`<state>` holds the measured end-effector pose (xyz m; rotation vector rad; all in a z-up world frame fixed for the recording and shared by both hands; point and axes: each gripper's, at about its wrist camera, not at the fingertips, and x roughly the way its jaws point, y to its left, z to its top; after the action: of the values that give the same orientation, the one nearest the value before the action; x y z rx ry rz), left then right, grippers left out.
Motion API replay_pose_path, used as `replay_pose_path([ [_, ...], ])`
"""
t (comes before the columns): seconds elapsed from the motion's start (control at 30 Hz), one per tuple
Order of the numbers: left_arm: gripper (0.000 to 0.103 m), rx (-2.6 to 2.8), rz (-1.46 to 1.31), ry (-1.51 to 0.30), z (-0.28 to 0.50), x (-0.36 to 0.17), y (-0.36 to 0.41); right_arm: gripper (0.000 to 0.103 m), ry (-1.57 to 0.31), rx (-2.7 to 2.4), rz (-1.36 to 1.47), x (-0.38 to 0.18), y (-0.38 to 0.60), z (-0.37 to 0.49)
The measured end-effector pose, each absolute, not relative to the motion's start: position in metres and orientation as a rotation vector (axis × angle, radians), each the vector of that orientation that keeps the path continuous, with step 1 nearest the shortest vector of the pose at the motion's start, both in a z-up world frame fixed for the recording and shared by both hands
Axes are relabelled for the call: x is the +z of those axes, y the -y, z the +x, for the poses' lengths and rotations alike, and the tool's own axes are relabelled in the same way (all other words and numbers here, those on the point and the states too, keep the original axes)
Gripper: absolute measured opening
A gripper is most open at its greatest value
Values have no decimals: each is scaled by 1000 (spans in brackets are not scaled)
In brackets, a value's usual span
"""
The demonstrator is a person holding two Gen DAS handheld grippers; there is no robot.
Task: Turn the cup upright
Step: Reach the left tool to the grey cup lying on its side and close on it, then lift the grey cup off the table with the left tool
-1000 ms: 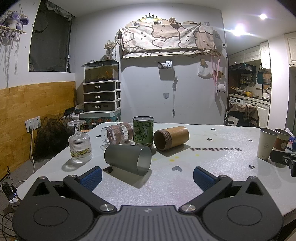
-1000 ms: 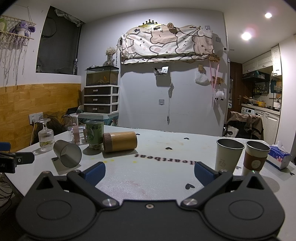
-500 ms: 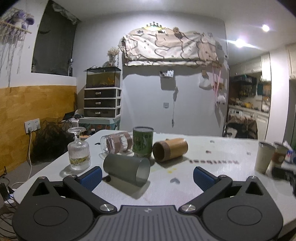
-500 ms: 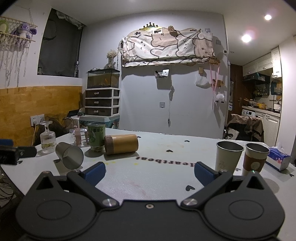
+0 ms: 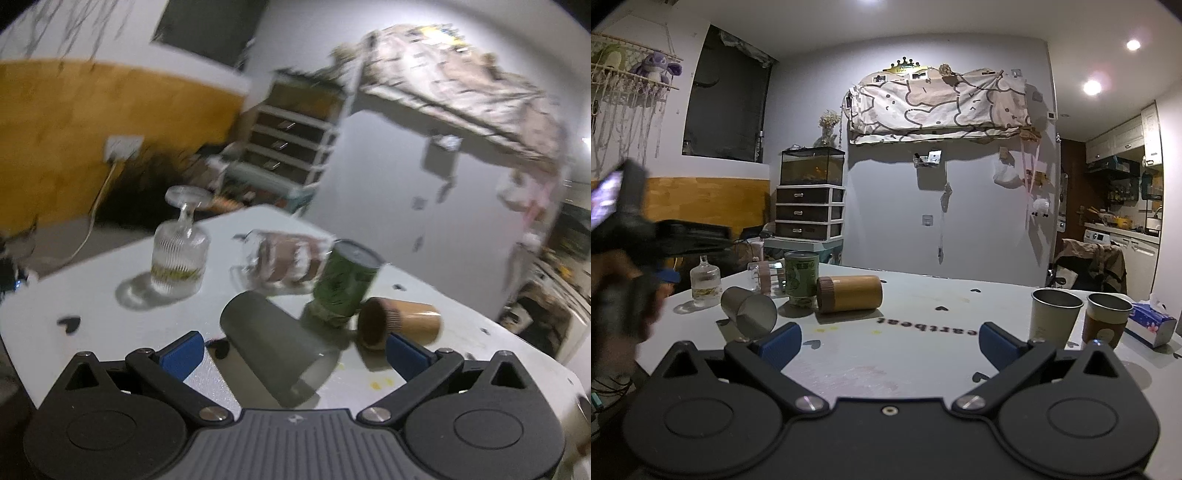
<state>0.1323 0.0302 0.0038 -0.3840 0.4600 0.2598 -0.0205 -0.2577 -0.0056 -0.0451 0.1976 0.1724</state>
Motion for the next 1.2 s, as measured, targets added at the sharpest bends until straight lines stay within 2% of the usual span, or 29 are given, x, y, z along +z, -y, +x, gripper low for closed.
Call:
replay_pose_path([
  [0.27, 100, 435, -496, -618, 191, -25, -36, 103, -207, 179, -33, -8, 261, -25],
  [0.5, 99, 489, -590, -669, 212, -37, -37, 103, -226, 165, -14, -11, 268, -23],
  [0.53, 97, 474, -599, -670, 213, -39, -38, 103, -227, 165, -12, -11, 267, -22],
  [0.6, 81, 429, -608, -679, 214, -41, -37, 103, -230, 166, -10, -11, 269, -21],
  [0.63, 78, 413, -616, -686, 213, -41, -38, 103, -230, 165, -10, -11, 268, -21],
  [0.9, 77, 255, -519, -702, 186, -40, -28, 103, -218, 139, 6, -11, 278, -22],
  [1.2, 77, -147, -329, -794, 136, -38, 33, 103, -226, 96, 107, -2, 299, -11],
])
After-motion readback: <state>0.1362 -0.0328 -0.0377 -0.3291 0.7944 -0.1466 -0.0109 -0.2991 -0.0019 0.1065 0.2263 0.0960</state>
